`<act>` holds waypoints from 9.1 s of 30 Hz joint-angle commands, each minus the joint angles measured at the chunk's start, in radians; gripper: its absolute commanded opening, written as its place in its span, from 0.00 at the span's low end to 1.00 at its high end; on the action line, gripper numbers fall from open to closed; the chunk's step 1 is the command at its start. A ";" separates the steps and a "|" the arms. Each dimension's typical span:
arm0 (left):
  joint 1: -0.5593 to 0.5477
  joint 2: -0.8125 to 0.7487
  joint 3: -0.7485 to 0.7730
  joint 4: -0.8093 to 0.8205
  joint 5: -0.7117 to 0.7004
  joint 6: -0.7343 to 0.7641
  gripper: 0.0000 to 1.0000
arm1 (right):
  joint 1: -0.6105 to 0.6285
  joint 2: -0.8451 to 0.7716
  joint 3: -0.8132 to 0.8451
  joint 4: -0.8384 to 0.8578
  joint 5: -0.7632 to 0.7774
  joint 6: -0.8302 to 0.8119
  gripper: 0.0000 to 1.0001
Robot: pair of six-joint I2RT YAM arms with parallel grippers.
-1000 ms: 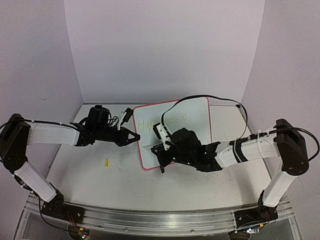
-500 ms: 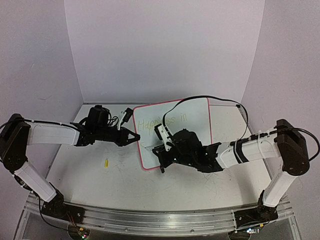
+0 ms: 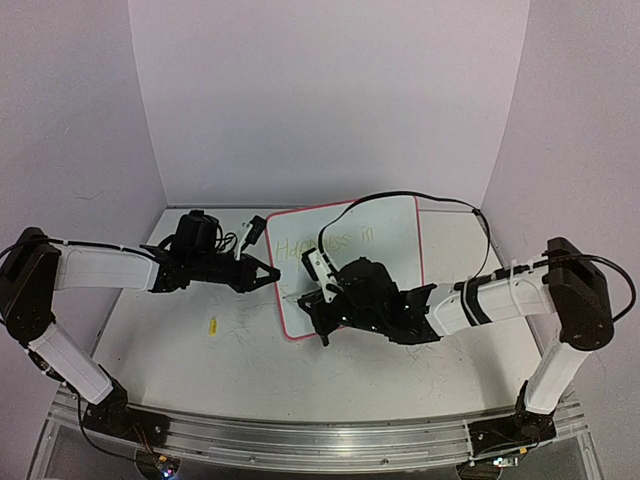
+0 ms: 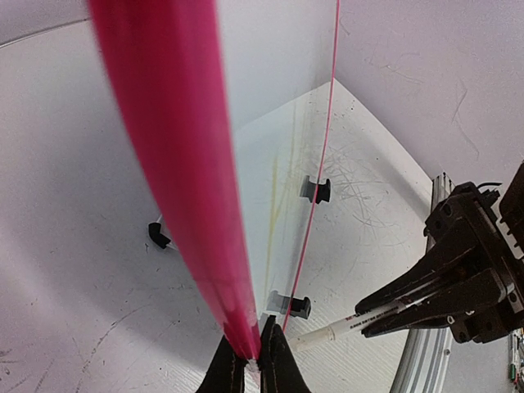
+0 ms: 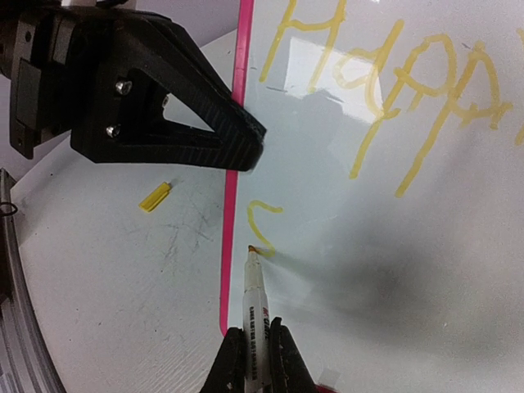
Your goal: Write a sentence on the whiteboard
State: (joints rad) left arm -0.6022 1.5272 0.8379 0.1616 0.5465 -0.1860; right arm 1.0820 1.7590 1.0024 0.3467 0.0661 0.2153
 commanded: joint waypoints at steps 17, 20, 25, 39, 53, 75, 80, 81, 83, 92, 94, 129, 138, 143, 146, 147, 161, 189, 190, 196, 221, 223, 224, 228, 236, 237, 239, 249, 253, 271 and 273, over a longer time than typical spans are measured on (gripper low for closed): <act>0.000 -0.006 0.036 -0.025 -0.076 0.067 0.00 | -0.008 -0.135 -0.035 0.036 0.059 -0.008 0.00; 0.000 -0.005 0.035 -0.025 -0.077 0.068 0.00 | -0.012 -0.104 -0.001 0.035 0.071 -0.006 0.00; 0.000 -0.010 0.035 -0.025 -0.077 0.068 0.00 | -0.020 -0.060 0.036 0.032 0.072 0.001 0.00; 0.000 -0.010 0.035 -0.024 -0.073 0.069 0.00 | -0.023 -0.016 0.047 0.020 0.084 0.001 0.00; -0.001 -0.009 0.036 -0.026 -0.073 0.069 0.00 | -0.022 -0.115 -0.019 0.032 0.058 0.005 0.00; -0.002 -0.009 0.035 -0.026 -0.073 0.072 0.00 | -0.023 -0.043 0.001 0.035 0.054 0.022 0.00; -0.002 -0.007 0.035 -0.026 -0.073 0.072 0.00 | -0.023 -0.039 0.006 0.023 0.072 0.019 0.00; -0.002 -0.007 0.035 -0.026 -0.073 0.072 0.00 | -0.023 -0.040 0.006 0.017 0.076 0.018 0.00; -0.003 -0.007 0.035 -0.026 -0.073 0.072 0.00 | -0.022 -0.047 0.002 0.006 0.082 0.016 0.00; -0.002 -0.007 0.037 -0.026 -0.071 0.072 0.00 | -0.015 -0.063 -0.022 -0.014 0.076 0.030 0.00; -0.002 -0.009 0.036 -0.026 -0.071 0.072 0.00 | -0.012 -0.063 -0.028 -0.015 0.073 0.035 0.00; -0.007 -0.010 0.035 -0.030 -0.078 0.075 0.00 | -0.017 -0.095 0.007 0.002 0.062 0.013 0.00; -0.007 -0.008 0.035 -0.030 -0.077 0.077 0.00 | -0.031 -0.070 0.022 0.002 0.074 0.007 0.00; -0.007 -0.010 0.035 -0.031 -0.080 0.078 0.00 | -0.035 -0.059 0.018 0.002 0.078 0.016 0.00; -0.007 -0.009 0.036 -0.030 -0.079 0.078 0.00 | -0.037 -0.051 0.015 0.001 0.083 0.020 0.00; -0.007 -0.009 0.036 -0.031 -0.078 0.078 0.00 | -0.037 -0.047 0.015 -0.001 0.083 0.022 0.00; -0.007 -0.010 0.036 -0.030 -0.077 0.078 0.00 | -0.027 -0.087 -0.064 -0.025 0.064 0.073 0.00; -0.009 -0.007 0.035 -0.033 -0.076 0.080 0.00 | -0.043 -0.069 0.016 -0.026 0.133 0.034 0.00; -0.009 -0.007 0.035 -0.033 -0.075 0.079 0.00 | -0.043 -0.074 0.011 -0.030 0.135 0.038 0.00; -0.009 -0.003 0.037 -0.032 -0.071 0.078 0.00 | -0.043 -0.105 -0.026 -0.047 0.127 0.056 0.00; -0.010 0.003 0.037 -0.033 -0.070 0.077 0.00 | -0.040 -0.105 -0.081 -0.052 0.087 0.105 0.00; -0.010 0.002 0.037 -0.032 -0.072 0.077 0.00 | -0.041 -0.104 -0.076 -0.052 0.094 0.101 0.00; -0.010 0.002 0.037 -0.033 -0.072 0.077 0.00 | -0.041 -0.103 -0.070 -0.050 0.097 0.098 0.00; -0.011 0.003 0.037 -0.033 -0.070 0.077 0.00 | -0.041 -0.093 -0.034 -0.041 0.112 0.083 0.00; -0.011 -0.005 0.034 -0.034 -0.076 0.078 0.00 | -0.051 -0.073 0.005 -0.031 0.131 0.058 0.00; -0.011 -0.005 0.035 -0.034 -0.076 0.078 0.00 | -0.054 -0.072 0.007 -0.031 0.132 0.055 0.00; -0.010 -0.004 0.035 -0.034 -0.076 0.078 0.00 | -0.059 -0.073 0.010 -0.031 0.134 0.053 0.00; -0.010 0.004 0.037 -0.034 -0.073 0.079 0.00 | -0.064 -0.080 0.007 -0.031 0.158 0.053 0.00; -0.010 0.002 0.036 -0.034 -0.073 0.079 0.00 | -0.067 -0.082 0.007 -0.031 0.166 0.050 0.00; -0.011 0.000 0.038 -0.033 -0.073 0.079 0.00 | -0.069 -0.086 0.018 -0.031 0.175 0.052 0.00; -0.010 0.001 0.037 -0.034 -0.073 0.079 0.00 | -0.069 -0.090 0.016 -0.031 0.179 0.052 0.00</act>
State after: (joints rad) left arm -0.6090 1.5272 0.8383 0.1631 0.5437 -0.1802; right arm 1.0465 1.6791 0.9770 0.2984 0.1431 0.2771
